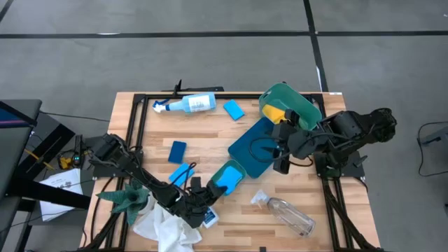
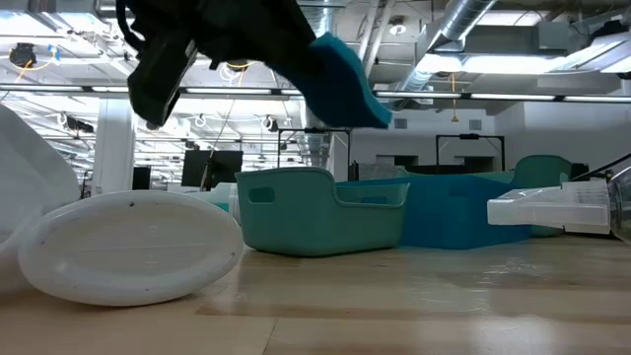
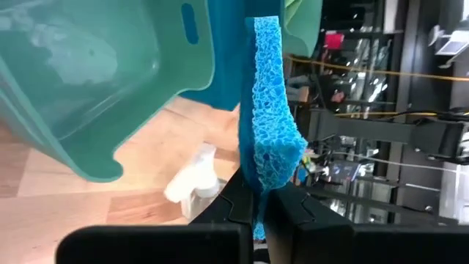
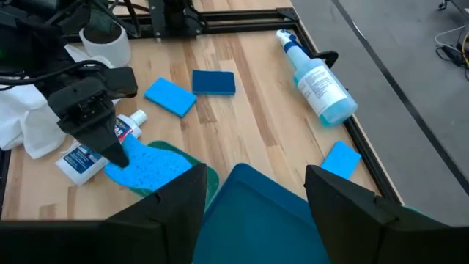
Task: Pick & Place Kitchen Items
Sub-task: Put the bottom right light blue sponge into the bottom green bin
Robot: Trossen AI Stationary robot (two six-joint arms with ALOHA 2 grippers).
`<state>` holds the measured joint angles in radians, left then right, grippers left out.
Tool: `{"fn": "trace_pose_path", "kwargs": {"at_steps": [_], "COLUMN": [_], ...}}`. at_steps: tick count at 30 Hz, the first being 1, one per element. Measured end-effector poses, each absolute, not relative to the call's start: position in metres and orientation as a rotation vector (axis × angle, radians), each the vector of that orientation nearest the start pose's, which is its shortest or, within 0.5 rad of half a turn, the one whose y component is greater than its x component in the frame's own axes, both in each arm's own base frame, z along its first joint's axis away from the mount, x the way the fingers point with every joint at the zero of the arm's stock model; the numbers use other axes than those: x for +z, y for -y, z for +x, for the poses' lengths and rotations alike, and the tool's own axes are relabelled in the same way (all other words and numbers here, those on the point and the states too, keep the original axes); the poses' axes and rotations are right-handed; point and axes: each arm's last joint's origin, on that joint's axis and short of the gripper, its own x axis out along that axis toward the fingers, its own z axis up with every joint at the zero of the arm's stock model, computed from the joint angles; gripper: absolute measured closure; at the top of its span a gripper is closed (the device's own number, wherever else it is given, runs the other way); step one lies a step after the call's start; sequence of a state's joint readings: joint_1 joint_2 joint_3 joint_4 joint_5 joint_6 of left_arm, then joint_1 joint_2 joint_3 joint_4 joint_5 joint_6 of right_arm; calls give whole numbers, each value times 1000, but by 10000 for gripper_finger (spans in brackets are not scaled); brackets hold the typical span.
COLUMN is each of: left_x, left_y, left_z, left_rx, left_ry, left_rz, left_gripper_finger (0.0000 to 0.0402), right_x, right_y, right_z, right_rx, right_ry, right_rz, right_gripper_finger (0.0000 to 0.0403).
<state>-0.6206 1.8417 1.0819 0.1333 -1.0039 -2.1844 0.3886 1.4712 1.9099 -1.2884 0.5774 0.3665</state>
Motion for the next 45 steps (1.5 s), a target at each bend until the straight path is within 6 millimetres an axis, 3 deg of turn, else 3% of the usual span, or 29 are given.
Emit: {"fn": "trace_pose_path", "kwargs": {"at_steps": [20, 45], "left_x": [168, 150], "left_y": [172, 174], "left_z": [332, 317], "left_rx": [678, 705], "left_ry": [39, -42], "left_rz": [-1674, -1608], "left_gripper_finger": [398, 395], "right_x": [456, 455], "right_y": [-81, -81], "right_z": [238, 238], "right_rx": [-307, -316], "right_ry": [-703, -699], "right_rz": [-47, -22], "right_gripper_finger": [180, 180]}}
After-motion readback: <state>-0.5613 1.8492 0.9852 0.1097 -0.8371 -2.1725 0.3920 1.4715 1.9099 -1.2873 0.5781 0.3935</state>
